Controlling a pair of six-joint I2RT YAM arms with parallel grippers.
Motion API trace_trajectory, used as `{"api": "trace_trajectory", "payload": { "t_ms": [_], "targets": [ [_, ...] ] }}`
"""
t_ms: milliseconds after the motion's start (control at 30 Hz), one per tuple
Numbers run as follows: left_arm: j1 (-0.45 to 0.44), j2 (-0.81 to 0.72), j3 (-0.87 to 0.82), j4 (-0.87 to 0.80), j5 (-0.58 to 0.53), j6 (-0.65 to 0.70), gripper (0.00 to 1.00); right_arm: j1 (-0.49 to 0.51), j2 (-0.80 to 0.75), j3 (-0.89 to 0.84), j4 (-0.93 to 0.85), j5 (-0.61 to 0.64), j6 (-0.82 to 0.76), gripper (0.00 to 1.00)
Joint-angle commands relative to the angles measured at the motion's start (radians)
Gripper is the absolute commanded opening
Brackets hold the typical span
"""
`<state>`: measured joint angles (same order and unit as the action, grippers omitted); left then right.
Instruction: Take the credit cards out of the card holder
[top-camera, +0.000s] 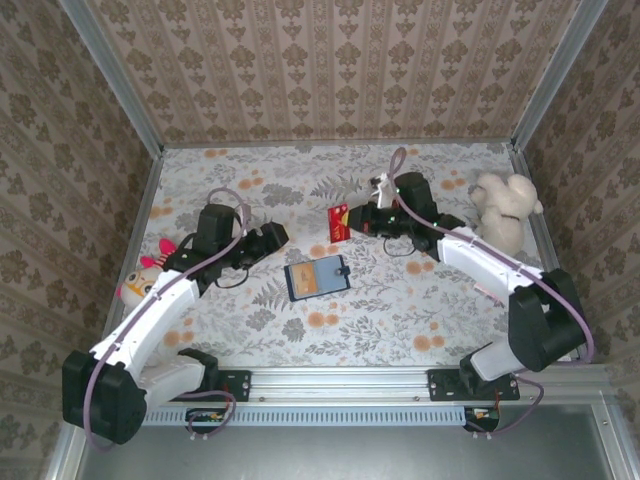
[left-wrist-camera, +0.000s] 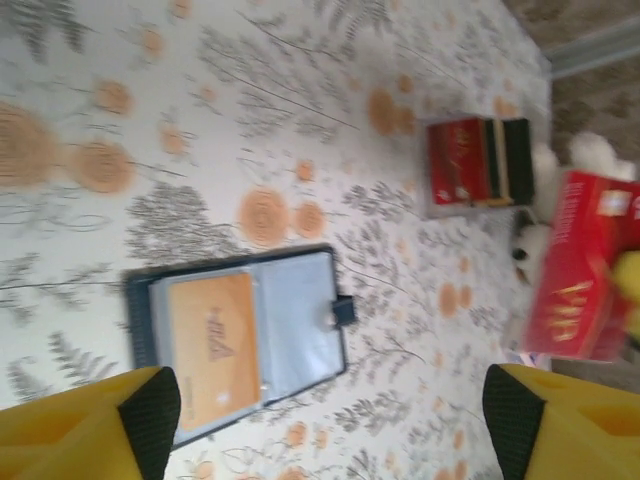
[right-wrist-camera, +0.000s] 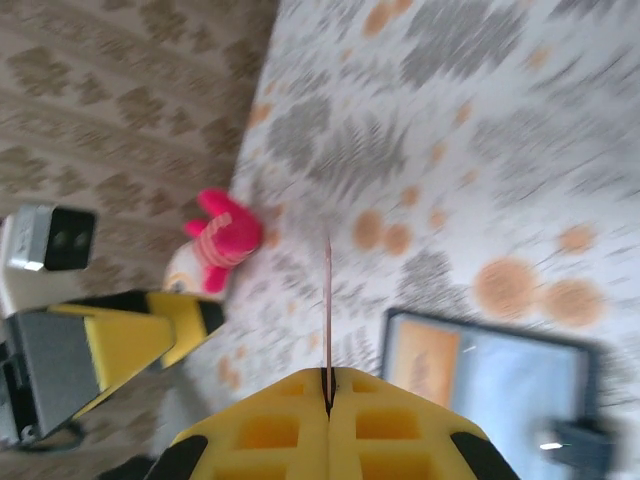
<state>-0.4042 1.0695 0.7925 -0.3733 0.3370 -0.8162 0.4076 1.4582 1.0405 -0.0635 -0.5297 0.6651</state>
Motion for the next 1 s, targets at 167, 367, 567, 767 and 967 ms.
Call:
{"api": "trace_trajectory", "payload": {
  "t_ms": [167,367,567,767,967],
  "targets": [
    [0.005,0.012,0.039,-0.136,-0.265,0.168,1.00,-0.104,-0.009,0.202,-0.463,0.475,-0.383,0.00],
    [0.005,0.072,0.053,-0.128,-0.267,0.176,1.00,-0.161,0.113,0.319,-0.541,0.516,-0.501,0.00],
    [0.007,0.095,0.078,-0.161,-0.286,0.180,1.00,-0.184,0.272,0.426,-0.589,0.488,-0.550,0.00],
    [0.007,0.112,0.069,-0.133,-0.262,0.180,1.00,-0.187,0.411,0.521,-0.655,0.456,-0.586,0.00],
    [0.007,0.122,0.076,-0.134,-0.232,0.193,1.00,-0.197,0.472,0.541,-0.673,0.465,-0.606,0.00]
  ]
}}
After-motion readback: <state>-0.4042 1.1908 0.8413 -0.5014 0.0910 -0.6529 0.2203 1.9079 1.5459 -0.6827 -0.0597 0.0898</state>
